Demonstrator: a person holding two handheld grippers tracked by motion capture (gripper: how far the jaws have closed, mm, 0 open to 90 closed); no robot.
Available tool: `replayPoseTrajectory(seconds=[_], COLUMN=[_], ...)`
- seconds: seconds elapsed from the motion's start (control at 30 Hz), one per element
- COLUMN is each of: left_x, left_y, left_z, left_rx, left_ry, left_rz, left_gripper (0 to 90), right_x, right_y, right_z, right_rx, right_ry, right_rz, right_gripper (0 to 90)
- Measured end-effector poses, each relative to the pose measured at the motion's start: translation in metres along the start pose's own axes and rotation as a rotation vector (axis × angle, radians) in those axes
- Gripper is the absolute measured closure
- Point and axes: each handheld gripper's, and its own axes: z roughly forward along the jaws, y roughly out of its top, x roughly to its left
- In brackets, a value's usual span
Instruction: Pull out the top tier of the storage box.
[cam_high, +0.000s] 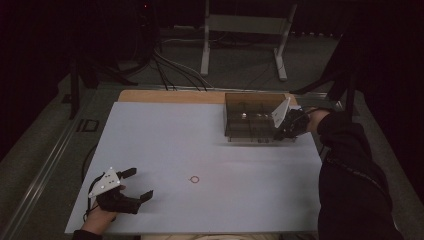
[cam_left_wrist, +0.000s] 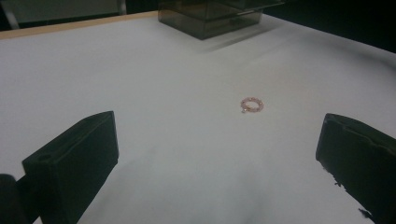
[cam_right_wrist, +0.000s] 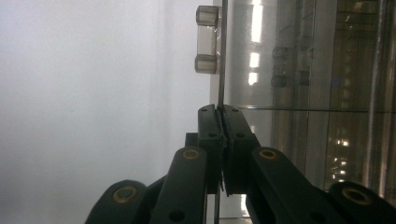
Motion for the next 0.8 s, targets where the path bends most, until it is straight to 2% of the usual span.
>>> replayPoseTrajectory(seconds=[0.2,0.53,0.8], left_x=[0.0002,-0.0001,-0.0002], left_y=[-0.0001,0.0002,-0.0001], left_z=[0.0001,-0.0001,0.0003], left_rx=[-0.001,0.0,0.003], left_ry=[-0.001,0.0,0.001], left_rz=[-0.001,0.001,0.001], left_gripper=[0.0,0.0,0.0], right_x=[0.0019,0.0044,0.0055], right_y=[-0.0025,-0.0064,-0.0048], right_z=[0.0035,0.0048,0.0046], right_rx=[-0.007,-0.039,-0.026], right_ry=[-0.023,-0.033,-0.043], right_rz=[-0.015,-0.004,-0.027], right_gripper=[88.6,88.2,87.8])
